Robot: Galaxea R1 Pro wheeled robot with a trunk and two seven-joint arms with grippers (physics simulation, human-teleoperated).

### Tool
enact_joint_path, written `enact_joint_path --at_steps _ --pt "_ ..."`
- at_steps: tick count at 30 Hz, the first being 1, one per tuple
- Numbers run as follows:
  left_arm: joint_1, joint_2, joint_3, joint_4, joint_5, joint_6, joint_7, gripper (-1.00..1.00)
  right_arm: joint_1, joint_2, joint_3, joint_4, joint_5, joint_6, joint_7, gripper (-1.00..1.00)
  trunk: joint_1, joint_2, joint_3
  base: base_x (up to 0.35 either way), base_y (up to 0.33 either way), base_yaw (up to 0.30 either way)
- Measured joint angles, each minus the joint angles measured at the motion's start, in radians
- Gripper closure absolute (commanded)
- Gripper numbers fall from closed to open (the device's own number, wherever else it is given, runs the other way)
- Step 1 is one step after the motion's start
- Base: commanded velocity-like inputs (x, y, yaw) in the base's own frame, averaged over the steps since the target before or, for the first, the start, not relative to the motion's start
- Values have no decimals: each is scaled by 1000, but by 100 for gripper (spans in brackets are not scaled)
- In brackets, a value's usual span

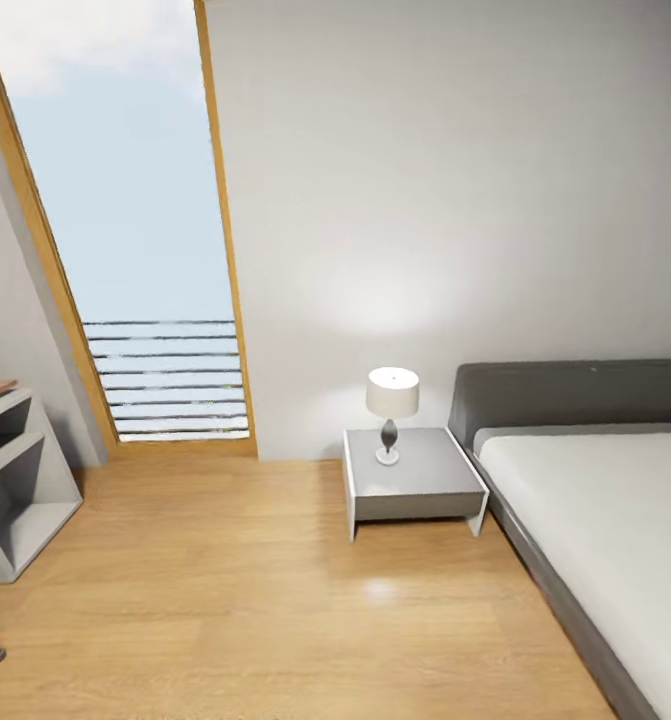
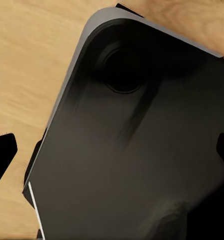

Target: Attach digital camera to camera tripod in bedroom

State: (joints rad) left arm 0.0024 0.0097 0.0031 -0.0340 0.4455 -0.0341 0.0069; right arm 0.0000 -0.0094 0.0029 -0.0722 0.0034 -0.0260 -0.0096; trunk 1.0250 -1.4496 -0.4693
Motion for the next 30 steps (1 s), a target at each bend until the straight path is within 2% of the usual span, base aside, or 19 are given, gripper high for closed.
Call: enact_joint_path --at_steps 30 --pt "0 3 -4 0 -2 0 -1 -100 0 -1 3 8 -2 0 -1 -100 0 0 0 0 0 300"
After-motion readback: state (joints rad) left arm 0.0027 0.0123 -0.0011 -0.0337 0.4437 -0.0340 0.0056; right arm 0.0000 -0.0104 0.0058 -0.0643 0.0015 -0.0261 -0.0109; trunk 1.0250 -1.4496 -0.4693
